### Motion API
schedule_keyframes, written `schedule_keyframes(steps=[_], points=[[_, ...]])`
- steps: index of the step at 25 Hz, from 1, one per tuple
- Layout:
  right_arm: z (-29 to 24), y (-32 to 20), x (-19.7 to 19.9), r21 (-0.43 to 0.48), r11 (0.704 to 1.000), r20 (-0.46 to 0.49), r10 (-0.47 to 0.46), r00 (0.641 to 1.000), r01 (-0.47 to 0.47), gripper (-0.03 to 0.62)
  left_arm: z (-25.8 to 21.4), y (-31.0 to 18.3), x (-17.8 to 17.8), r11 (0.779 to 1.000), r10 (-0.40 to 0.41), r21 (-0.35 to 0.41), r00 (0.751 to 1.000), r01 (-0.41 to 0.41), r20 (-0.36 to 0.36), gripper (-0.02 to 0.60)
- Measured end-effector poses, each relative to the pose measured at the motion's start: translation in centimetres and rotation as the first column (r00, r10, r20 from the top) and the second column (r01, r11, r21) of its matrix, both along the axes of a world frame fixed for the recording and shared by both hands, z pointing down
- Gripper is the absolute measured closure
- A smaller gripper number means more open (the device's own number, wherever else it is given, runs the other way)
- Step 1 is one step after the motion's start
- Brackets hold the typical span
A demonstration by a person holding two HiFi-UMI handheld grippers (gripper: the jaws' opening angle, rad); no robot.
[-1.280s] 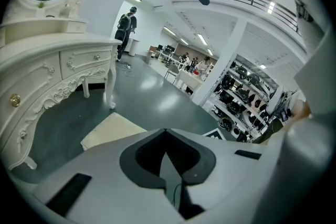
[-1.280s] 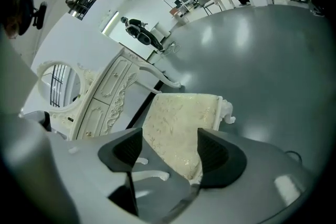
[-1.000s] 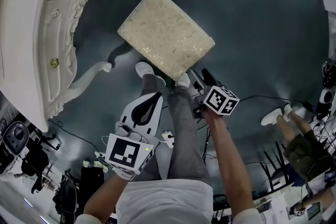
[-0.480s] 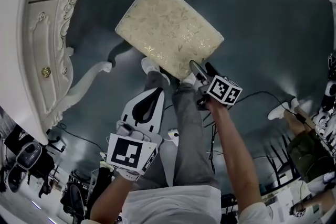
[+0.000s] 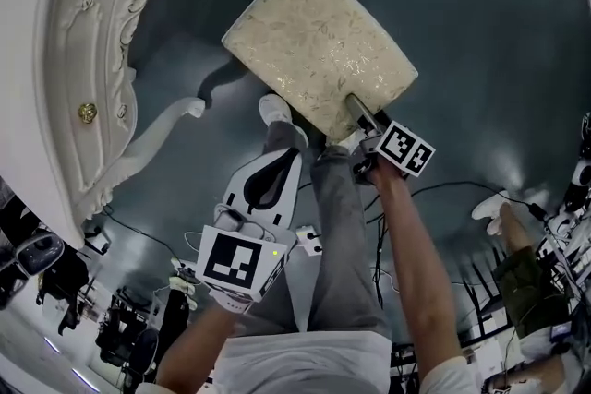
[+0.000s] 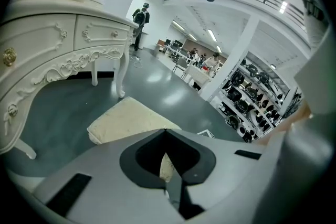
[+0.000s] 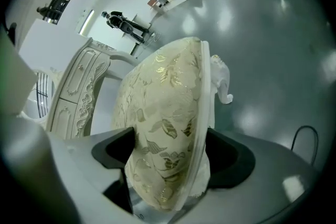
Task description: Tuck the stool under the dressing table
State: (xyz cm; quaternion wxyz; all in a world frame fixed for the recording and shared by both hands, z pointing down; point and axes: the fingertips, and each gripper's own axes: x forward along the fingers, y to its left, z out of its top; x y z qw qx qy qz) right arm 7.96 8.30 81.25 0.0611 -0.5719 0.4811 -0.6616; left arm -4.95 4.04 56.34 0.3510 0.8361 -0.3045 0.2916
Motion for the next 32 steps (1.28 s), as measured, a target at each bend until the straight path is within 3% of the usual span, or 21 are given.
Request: schedule_keyframes(steps=[9,23,32], points=[[0.0,-0.3,0.3,-0.009,1.0,-0.018,-0.024,1.0,0.024,0.174,1.1,-0.3,0.1,1.0,0.023,-0.015,1.0,-0.023,0.007,0.574],[-0.7,-5.0,2.1,0.016,0.992,-0.046,-0.127,0.991,0.128,0.175,1.2,-1.4,0.7,0.999,0.02,-0.026,1.0,-0.02,0.008,0.574],[-0.1,-9.2,-1.7,0.019,0.989,-0.027,-0.144,0.989,0.145,0.178,1.7,-3.5,-0.3,1.0,0.007,-0.027,1.0,-0.006,0.01,0.574]])
